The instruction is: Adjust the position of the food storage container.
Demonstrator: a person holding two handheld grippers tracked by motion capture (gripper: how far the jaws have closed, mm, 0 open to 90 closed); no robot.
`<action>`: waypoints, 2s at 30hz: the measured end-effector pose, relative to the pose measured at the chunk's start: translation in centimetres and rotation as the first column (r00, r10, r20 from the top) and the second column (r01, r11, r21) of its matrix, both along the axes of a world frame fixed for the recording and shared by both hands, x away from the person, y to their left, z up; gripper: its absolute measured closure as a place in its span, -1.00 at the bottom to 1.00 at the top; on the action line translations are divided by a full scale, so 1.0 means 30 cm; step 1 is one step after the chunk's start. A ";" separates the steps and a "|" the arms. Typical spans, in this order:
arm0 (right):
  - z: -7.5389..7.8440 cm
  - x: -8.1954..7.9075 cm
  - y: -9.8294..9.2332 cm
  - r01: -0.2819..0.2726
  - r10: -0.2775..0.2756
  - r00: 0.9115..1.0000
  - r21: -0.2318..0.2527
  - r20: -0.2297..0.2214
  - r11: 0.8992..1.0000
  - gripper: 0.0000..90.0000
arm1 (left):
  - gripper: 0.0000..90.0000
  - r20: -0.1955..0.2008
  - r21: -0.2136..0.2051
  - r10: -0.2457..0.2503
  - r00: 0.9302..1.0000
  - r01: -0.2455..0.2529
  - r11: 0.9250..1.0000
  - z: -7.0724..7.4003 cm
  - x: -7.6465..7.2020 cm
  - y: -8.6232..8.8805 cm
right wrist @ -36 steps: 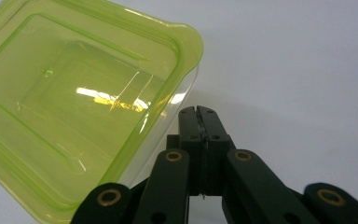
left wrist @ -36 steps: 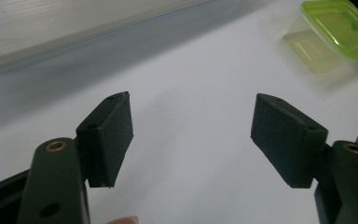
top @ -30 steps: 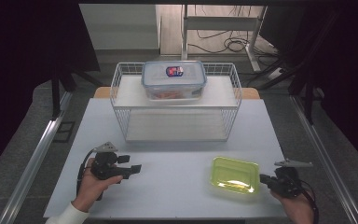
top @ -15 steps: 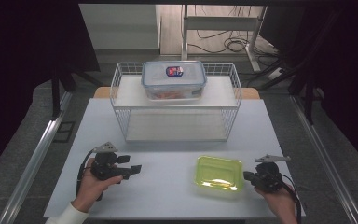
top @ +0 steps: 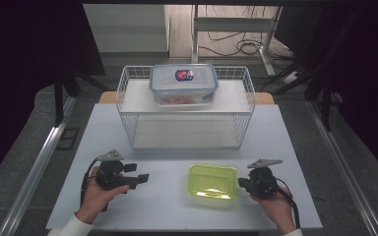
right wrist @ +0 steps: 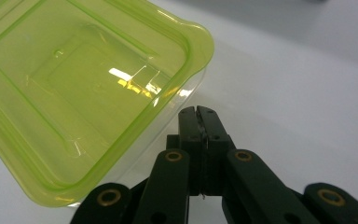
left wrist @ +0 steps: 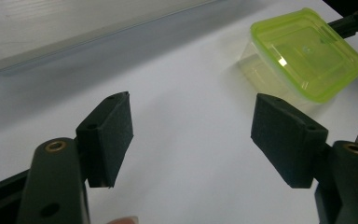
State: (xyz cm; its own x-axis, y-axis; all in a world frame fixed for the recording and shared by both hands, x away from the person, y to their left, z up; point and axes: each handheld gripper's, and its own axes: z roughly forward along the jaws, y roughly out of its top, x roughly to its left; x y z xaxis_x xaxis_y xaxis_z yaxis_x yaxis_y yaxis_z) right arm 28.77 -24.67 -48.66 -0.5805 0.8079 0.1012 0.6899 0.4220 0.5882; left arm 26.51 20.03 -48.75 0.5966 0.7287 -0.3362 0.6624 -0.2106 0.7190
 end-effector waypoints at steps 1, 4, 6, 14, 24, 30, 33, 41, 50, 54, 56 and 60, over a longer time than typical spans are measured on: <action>0.000 0.002 0.007 -0.004 0.004 1.000 -0.001 0.002 1.000 0.98 | -0.35 0.000 0.000 -0.001 1.000 0.001 1.000 0.000 0.000 0.000; 0.000 0.010 0.042 -0.029 0.029 1.000 -0.002 0.007 1.000 0.98 | -0.35 0.000 0.001 -0.003 1.000 0.003 1.000 0.000 -0.002 -0.002; -0.001 0.014 0.058 -0.036 0.036 0.999 -0.001 0.003 0.999 0.98 | -0.35 0.000 0.002 -0.003 1.000 0.003 1.000 0.000 -0.002 -0.002; -0.011 0.031 0.122 -0.083 0.083 0.997 -0.007 0.002 0.996 0.98 | -0.35 -0.001 0.008 -0.002 1.000 0.002 1.000 -0.002 -0.004 -0.010; -0.021 0.051 0.159 -0.099 0.099 0.995 -0.014 0.000 0.995 0.98 | -0.36 -0.004 0.014 -0.008 1.000 0.008 1.000 -0.006 -0.003 -0.017; -0.021 0.056 0.182 -0.111 0.111 0.994 -0.014 0.004 0.994 0.98 | -0.36 -0.006 0.020 -0.010 1.000 0.010 1.000 -0.009 -0.002 -0.022; -0.020 0.057 0.198 -0.121 0.121 0.993 -0.014 0.003 0.993 0.98 | -0.36 -0.006 0.021 -0.008 1.000 0.009 1.000 -0.009 -0.001 -0.020; -0.026 0.059 0.219 -0.135 0.135 0.991 -0.020 0.003 0.991 0.98 | -0.36 -0.010 0.022 -0.011 1.000 0.011 1.000 -0.013 -0.002 -0.023; -0.007 0.058 0.173 -0.107 0.107 0.994 0.007 0.020 0.994 0.98 | -0.37 -0.005 0.012 -0.003 1.000 0.003 1.000 -0.008 -0.005 -0.023; -0.001 0.056 0.145 -0.092 0.091 0.996 0.031 0.019 0.995 0.96 | -0.37 0.002 0.013 0.003 1.000 -0.003 1.000 -0.007 -0.006 -0.028; -0.001 0.057 0.136 -0.087 0.086 0.996 0.045 0.014 0.995 0.96 | -0.37 0.001 0.009 0.005 1.000 -0.005 1.000 -0.006 -0.006 -0.029; 0.006 0.056 0.120 -0.086 0.085 0.996 0.071 0.012 0.994 0.90 | -0.38 -0.011 -0.004 0.003 1.000 -0.003 1.000 -0.005 -0.006 -0.030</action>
